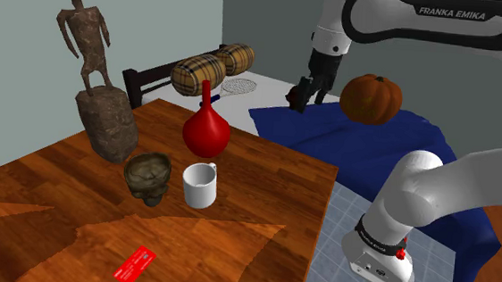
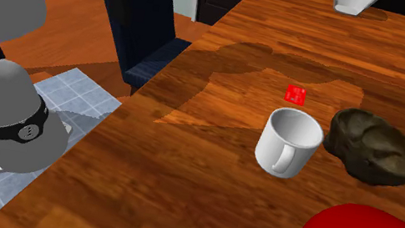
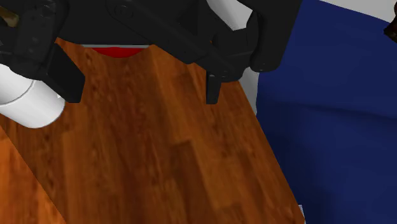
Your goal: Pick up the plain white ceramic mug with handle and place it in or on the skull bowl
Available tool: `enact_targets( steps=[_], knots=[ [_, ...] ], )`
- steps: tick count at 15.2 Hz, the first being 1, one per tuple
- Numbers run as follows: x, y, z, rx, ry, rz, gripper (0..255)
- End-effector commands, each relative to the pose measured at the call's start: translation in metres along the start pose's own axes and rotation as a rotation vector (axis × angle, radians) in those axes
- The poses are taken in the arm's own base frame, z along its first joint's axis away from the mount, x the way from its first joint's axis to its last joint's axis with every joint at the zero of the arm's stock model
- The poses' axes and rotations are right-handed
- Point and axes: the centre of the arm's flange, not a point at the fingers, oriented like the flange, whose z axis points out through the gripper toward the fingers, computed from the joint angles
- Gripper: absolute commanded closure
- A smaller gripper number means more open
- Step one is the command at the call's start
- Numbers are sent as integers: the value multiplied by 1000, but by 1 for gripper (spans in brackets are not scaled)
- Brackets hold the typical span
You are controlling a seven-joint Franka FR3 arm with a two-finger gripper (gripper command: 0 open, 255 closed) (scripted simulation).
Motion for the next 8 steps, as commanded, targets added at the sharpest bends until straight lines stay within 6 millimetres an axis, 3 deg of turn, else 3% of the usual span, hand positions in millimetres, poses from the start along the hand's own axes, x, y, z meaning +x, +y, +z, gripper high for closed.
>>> enact_targets(
  steps=[1, 8],
  knots=[
    [0, 0, 0, 0, 0, 0, 0],
    [27, -75, 45, -2, 17, -30, 0]
  ],
)
